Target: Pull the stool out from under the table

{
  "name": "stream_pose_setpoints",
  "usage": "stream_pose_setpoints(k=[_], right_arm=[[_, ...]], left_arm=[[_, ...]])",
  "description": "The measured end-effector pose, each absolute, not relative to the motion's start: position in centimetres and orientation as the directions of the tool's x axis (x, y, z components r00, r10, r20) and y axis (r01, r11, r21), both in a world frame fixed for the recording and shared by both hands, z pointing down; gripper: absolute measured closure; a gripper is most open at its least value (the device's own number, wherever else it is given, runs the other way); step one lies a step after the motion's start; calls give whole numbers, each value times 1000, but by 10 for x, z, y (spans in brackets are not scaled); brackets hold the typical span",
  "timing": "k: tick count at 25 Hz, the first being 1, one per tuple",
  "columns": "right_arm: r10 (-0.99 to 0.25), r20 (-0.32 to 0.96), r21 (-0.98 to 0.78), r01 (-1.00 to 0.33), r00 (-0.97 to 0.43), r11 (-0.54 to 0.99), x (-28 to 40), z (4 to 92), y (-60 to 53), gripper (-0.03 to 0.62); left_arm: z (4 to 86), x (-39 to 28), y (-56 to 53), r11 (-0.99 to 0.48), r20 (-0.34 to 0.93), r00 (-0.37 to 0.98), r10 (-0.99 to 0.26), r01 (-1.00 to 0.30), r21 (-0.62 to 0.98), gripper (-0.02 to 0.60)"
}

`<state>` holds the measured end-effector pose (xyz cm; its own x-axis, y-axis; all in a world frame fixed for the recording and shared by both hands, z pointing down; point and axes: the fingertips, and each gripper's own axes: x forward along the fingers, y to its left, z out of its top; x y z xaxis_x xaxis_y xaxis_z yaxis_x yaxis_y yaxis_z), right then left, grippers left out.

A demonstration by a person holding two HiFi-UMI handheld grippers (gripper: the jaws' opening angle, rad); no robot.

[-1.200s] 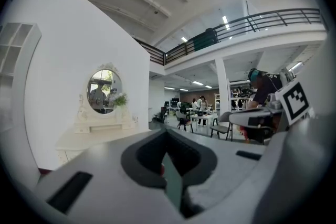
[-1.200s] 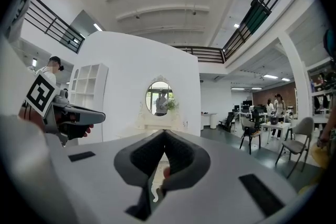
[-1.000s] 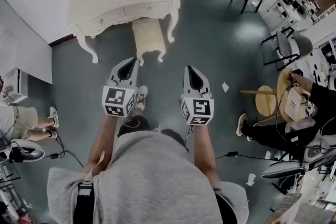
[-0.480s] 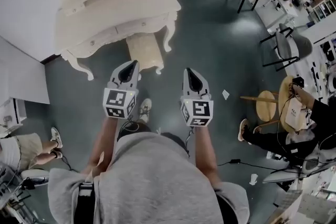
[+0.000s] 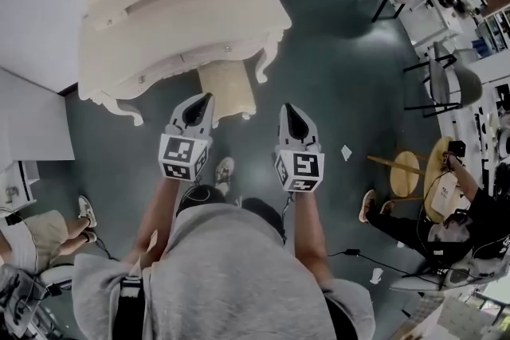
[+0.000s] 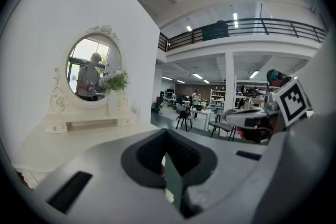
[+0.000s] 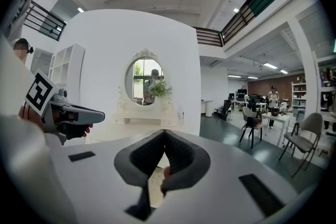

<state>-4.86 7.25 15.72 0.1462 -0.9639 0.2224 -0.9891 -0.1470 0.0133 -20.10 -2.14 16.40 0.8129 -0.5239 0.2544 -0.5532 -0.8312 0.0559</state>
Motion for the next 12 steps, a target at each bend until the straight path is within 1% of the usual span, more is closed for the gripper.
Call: stream_pose_setpoints(k=[12], right_arm=[[-944, 321, -13, -996, 76, -85, -35, 211, -16, 580]], left_arm=[[228, -197, -94, -786, 349, 768, -537, -606, 125, 581]])
